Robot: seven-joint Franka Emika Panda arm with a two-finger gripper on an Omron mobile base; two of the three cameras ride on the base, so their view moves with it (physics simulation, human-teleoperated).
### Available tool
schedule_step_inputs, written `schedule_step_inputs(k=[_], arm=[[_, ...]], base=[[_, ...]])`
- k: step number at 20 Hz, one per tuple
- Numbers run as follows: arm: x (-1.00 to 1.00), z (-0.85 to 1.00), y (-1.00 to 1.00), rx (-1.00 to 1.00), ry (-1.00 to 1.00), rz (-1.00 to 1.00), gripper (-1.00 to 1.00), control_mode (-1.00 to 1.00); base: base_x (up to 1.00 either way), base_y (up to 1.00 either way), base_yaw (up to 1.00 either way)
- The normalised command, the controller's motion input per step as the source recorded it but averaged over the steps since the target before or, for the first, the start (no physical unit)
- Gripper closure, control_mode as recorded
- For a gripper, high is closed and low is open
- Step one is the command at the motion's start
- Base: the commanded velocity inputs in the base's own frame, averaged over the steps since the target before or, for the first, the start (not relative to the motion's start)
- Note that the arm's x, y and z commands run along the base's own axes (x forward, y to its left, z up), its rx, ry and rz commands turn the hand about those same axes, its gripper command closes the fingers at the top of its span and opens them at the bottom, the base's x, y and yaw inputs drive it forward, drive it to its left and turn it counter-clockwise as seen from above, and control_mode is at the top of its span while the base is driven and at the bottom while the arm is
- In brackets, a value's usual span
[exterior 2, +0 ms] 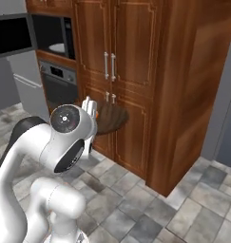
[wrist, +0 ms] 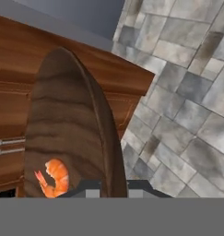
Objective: Remove the tangerine from the bowl and place it on the small plate. Then place the bowl with only the shrimp in the microwave, close the door, and press the start button to microwave the shrimp.
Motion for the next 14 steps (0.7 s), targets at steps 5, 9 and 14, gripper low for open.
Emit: schedule_step_inputs(k=[5,9,14], arm=[[0.00,0.00,0.00,0.00,0.00,0.00,1.00,1.00],[0.00,0.00,0.00,0.00,0.00,0.00,1.00,1.00],[0.00,0.00,0.00,0.00,0.00,0.00,1.00,1.00]], base=[[1.00,0.04,-0.06],[0.97,0.35,-0.10],[0.75,0.68,-0.15]])
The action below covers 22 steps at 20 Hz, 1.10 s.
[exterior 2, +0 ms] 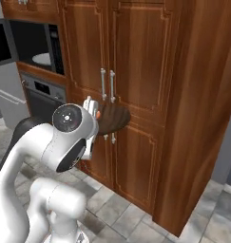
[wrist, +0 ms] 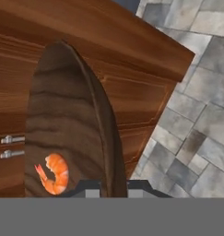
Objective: Remove the tangerine from the bowl and place it on the small plate. Then place the bowl with only the shrimp in the microwave, close the door, and press the start button to microwave the shrimp.
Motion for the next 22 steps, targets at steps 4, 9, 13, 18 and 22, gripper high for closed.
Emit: schedule_step_inputs(k=[4,9,13,18,22], arm=[[0.00,0.00,0.00,0.00,0.00,0.00,1.00,1.00],[0.00,0.00,0.00,0.00,0.00,0.00,1.00,1.00],[0.00,0.00,0.00,0.00,0.00,0.00,1.00,1.00],[0.00,0.00,0.00,0.00,0.00,0.00,1.00,1.00],[0.00,0.00,0.00,0.00,0.00,0.00,1.00,1.00]], base=[[0.55,0.89,-0.24],[0.46,0.97,-0.27],[0.26,0.95,-0.26],[0.15,0.96,-0.24],[0.19,1.00,-0.23]])
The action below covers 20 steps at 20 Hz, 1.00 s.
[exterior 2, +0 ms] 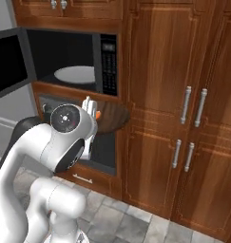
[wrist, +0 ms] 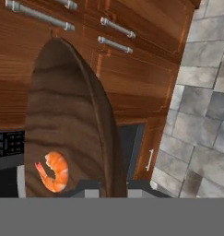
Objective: Remove the tangerine from the bowl and place it on the small plate. Then place the bowl with only the shrimp in the microwave, close the door, and press the start button to microwave the shrimp.
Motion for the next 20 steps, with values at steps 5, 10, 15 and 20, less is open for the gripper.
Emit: schedule_step_inputs(k=[5,10,15,20], arm=[[0.00,0.00,0.00,0.00,0.00,0.00,1.00,1.00],[0.00,0.00,0.00,0.00,0.00,0.00,1.00,1.00],[0.00,0.00,0.00,0.00,0.00,0.00,1.00,1.00],[0.00,0.00,0.00,0.00,0.00,0.00,1.00,1.00]], base=[[0.19,0.90,-0.22],[0.20,0.65,-0.17],[0.30,0.40,-0.15],[0.42,0.44,-0.20]])
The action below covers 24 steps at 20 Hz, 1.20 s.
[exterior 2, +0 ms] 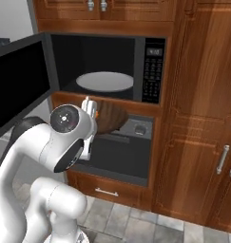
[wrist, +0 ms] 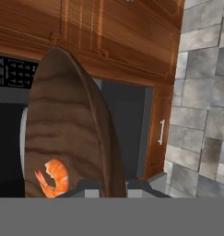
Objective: Remove the tangerine from the bowl and place it on the small plate. Then place the bowl with only the shrimp in the microwave, close the door, and press the start button to microwave the shrimp.
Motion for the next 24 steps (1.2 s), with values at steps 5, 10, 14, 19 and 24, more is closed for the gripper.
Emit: schedule_step_inputs(k=[5,10,14,19,24], arm=[[0.00,0.00,0.00,0.00,0.00,0.00,1.00,1.00],[0.00,0.00,0.00,0.00,0.00,0.00,1.00,1.00],[0.00,0.00,0.00,0.00,0.00,0.00,1.00,1.00],[0.00,0.00,0.00,0.00,0.00,0.00,1.00,1.00],[0.00,0.00,0.00,0.00,0.00,0.00,1.00,1.00]], base=[[0.32,0.41,-0.18],[0.34,0.45,-0.13],[0.38,0.27,-0.11],[0.38,0.19,-0.11],[0.39,0.30,-0.12]])
